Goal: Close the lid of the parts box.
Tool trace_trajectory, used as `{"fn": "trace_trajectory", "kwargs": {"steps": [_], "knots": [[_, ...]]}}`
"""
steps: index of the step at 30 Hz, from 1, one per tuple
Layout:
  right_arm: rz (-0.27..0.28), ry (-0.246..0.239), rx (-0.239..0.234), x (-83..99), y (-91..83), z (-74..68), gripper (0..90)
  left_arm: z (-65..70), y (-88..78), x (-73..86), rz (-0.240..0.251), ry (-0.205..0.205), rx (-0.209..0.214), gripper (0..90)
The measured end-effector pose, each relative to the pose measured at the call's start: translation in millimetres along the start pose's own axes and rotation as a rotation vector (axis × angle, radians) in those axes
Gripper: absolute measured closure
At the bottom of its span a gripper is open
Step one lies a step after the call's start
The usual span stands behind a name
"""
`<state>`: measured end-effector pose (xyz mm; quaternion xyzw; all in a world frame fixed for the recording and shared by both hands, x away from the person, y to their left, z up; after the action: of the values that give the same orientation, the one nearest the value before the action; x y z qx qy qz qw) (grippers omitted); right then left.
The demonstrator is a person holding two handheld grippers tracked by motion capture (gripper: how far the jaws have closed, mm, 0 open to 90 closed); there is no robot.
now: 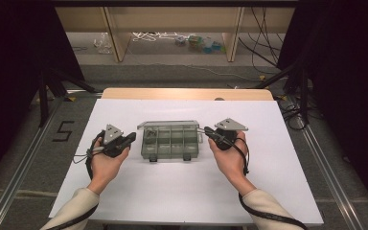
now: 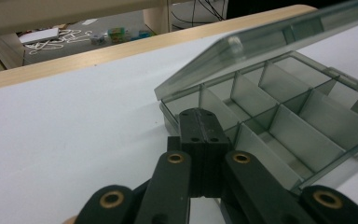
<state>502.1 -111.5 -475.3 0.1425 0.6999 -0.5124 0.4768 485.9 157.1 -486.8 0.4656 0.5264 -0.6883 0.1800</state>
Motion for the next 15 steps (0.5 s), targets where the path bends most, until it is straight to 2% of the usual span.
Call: {"fn": "trace_trajectory", "kwargs": {"steps": [6, 7, 8, 12, 15], "knots": [[0.049, 0.009, 0.003, -17.2, -6.0, 3.5, 90.0, -1.6, -8.2, -16.1, 0.033, -0.010, 0.003, 90.0], [0.044, 0.017, -0.006, -19.1, -6.8, 2.4, 90.0, -1.4, -9.1, -19.1, 0.038, -0.024, 0.006, 90.0], [0.056, 0.008, 0.008, -22.4, -7.3, 4.3, 90.0, -1.9, -10.3, -22.2, 0.042, -0.020, 0.004, 90.0], [0.058, 0.003, -0.005, -30.1, -7.1, 1.6, 90.0, -0.2, -12.3, -34.0, 0.058, -0.023, 0.008, 90.0], [0.064, -0.015, 0.006, -36.0, -6.4, 1.2, 90.0, 1.7, -12.6, -40.1, 0.063, -0.021, 0.013, 90.0]]}}
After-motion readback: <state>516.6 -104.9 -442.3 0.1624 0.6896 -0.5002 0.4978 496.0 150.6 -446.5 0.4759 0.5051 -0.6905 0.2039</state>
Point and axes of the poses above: each handheld gripper's, and its own axes: y roughly forward along the jaws, x roughly out of its underside, z roughly to its right, the point moved 10 cm from there along y, roughly forward along the jaws, and after that the axes turned 9 degrees about -z, right-handed, at the moved point
